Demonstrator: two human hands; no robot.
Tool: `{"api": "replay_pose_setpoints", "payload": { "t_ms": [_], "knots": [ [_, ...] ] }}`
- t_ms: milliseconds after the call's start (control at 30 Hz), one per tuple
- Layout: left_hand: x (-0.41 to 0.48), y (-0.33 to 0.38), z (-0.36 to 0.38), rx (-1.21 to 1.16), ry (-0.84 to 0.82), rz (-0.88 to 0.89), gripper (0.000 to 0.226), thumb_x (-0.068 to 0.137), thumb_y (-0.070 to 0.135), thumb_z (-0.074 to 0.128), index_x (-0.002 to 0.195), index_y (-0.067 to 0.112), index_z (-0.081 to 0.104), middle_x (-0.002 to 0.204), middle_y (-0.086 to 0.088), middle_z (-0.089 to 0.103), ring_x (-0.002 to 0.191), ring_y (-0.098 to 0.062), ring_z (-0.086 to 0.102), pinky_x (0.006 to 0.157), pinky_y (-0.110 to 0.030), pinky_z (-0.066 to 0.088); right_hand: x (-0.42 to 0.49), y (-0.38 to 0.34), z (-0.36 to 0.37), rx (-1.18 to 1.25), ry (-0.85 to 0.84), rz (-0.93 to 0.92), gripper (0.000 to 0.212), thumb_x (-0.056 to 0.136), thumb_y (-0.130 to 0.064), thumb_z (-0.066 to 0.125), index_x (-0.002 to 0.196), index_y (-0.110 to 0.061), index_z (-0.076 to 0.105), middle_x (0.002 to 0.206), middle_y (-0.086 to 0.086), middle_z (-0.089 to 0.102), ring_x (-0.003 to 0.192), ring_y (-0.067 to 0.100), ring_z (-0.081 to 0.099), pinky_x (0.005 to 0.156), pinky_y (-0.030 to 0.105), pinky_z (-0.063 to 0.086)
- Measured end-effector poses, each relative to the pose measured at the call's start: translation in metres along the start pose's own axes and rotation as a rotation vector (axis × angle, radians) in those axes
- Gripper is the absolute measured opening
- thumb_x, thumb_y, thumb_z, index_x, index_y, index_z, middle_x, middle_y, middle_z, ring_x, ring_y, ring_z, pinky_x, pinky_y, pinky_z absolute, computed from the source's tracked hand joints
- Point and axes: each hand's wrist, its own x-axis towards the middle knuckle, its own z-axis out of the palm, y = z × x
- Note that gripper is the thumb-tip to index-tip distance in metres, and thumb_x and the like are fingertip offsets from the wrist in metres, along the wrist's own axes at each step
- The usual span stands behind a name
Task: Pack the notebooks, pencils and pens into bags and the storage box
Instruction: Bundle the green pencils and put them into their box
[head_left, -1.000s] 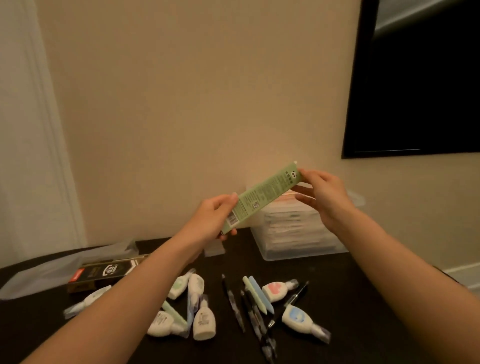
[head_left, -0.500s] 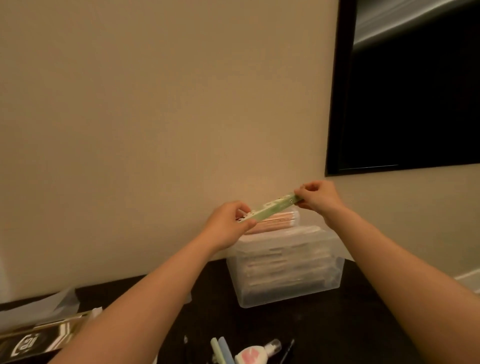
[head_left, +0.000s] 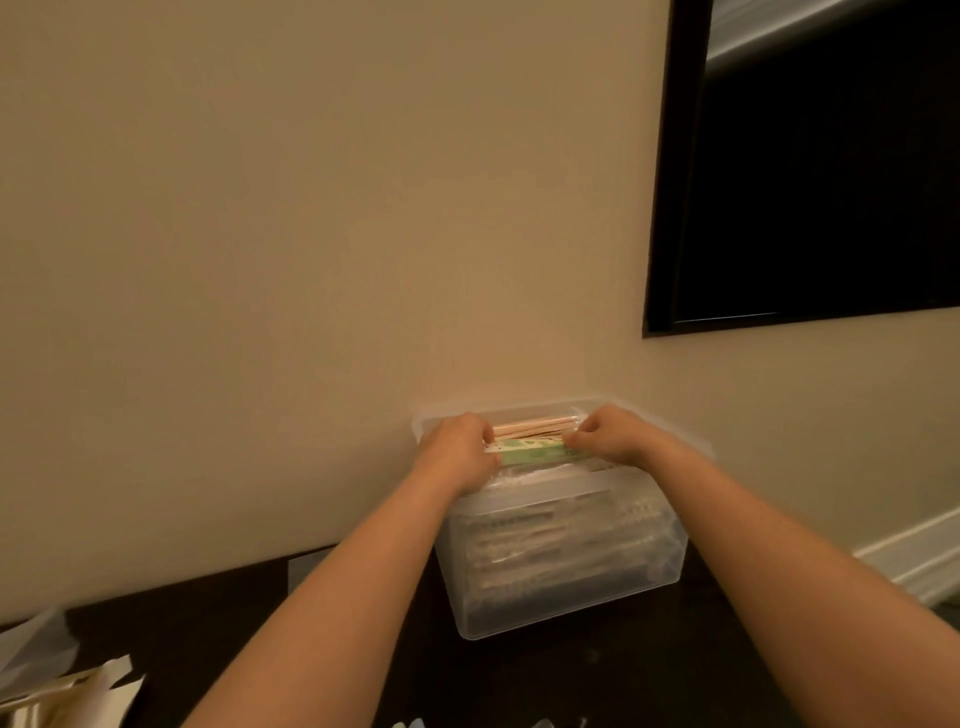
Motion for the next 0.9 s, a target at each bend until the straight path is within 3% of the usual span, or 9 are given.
{"api": "replay_pose_setpoints", "payload": {
  "t_ms": [100, 167, 233, 333, 467, 600, 700, 900],
  "knots": [
    [0.003, 0.000, 0.003, 0.002, 0.038, -0.066, 0.026, 0.089, 0.006, 0.047, 0.107, 0.011, 0.066, 0.116, -0.012, 0.063, 0.108, -0.030, 0.057, 0.093, -0.035, 0.046, 0.002, -0.005, 0.003, -0.027, -0.070, 0.075, 0.057, 0.102, -0.042, 0.029, 0.136, -0.001, 0.047, 0.141, 0.017, 0.045, 0.128, 0.030, 0.043, 0.103, 0.033, 0.032],
    [0.003, 0.001, 0.004, 0.001, 0.033, -0.060, 0.025, 0.092, 0.013, 0.046, 0.106, 0.009, 0.067, 0.113, -0.012, 0.065, 0.105, -0.030, 0.059, 0.090, -0.035, 0.047, 0.000, -0.009, 0.004, -0.036, -0.091, 0.091, 0.059, 0.102, -0.045, 0.023, 0.142, -0.004, 0.041, 0.150, 0.016, 0.035, 0.136, 0.031, 0.034, 0.109, 0.034, 0.025],
    [-0.001, 0.002, 0.002, -0.037, 0.033, -0.041, 0.029, 0.096, 0.022, 0.044, 0.108, 0.008, 0.067, 0.112, -0.012, 0.066, 0.105, -0.030, 0.058, 0.091, -0.036, 0.046, 0.001, -0.007, 0.005, -0.104, -0.052, 0.061, 0.061, 0.100, -0.050, 0.023, 0.140, -0.009, 0.044, 0.147, 0.014, 0.039, 0.134, 0.032, 0.037, 0.111, 0.039, 0.028],
    [-0.010, 0.002, -0.005, -0.278, 0.052, -0.035, 0.030, 0.097, 0.026, 0.046, 0.114, 0.011, 0.065, 0.118, -0.008, 0.064, 0.113, -0.026, 0.056, 0.096, -0.033, 0.043, -0.007, -0.005, 0.004, -0.248, 0.104, -0.049, 0.048, 0.100, -0.046, 0.029, 0.122, -0.018, 0.060, 0.130, 0.010, 0.057, 0.118, 0.030, 0.049, 0.099, 0.041, 0.038],
    [-0.038, 0.001, -0.031, -0.554, 0.006, -0.006, 0.024, 0.094, 0.019, 0.055, 0.113, 0.008, 0.064, 0.112, -0.005, 0.063, 0.103, -0.014, 0.055, 0.077, -0.018, 0.042, -0.028, -0.021, 0.002, -0.182, 0.126, -0.192, 0.041, 0.099, -0.039, 0.038, 0.108, -0.014, 0.068, 0.112, 0.010, 0.066, 0.105, 0.029, 0.056, 0.093, 0.043, 0.044],
    [-0.080, -0.008, -0.065, -0.474, -0.040, 0.049, 0.026, 0.093, 0.023, 0.056, 0.114, 0.010, 0.063, 0.114, -0.005, 0.063, 0.104, -0.014, 0.056, 0.082, -0.021, 0.040, -0.062, -0.054, -0.003, -0.158, 0.082, -0.335, 0.036, 0.099, -0.033, 0.044, 0.120, -0.012, 0.063, 0.123, 0.008, 0.062, 0.114, 0.026, 0.054, 0.098, 0.042, 0.043],
    [-0.116, -0.017, -0.091, -0.357, -0.075, 0.037, 0.024, 0.094, 0.029, 0.054, 0.113, 0.016, 0.062, 0.111, 0.002, 0.060, 0.102, -0.010, 0.053, 0.077, -0.019, 0.038, -0.095, -0.081, -0.002, -0.152, 0.023, -0.451, 0.033, 0.099, -0.029, 0.046, 0.121, -0.011, 0.063, 0.122, 0.007, 0.063, 0.110, 0.020, 0.056, 0.095, 0.035, 0.044],
    [-0.192, -0.041, -0.130, -0.162, -0.232, 0.024, 0.029, 0.093, 0.035, 0.053, 0.114, 0.015, 0.060, 0.108, -0.002, 0.063, 0.097, -0.015, 0.060, 0.087, -0.028, 0.048, -0.164, -0.123, 0.021, -0.212, -0.188, -0.545, 0.032, 0.098, -0.034, 0.047, 0.122, -0.018, 0.061, 0.120, 0.000, 0.062, 0.103, 0.012, 0.056, 0.091, 0.028, 0.044]
  ]
}}
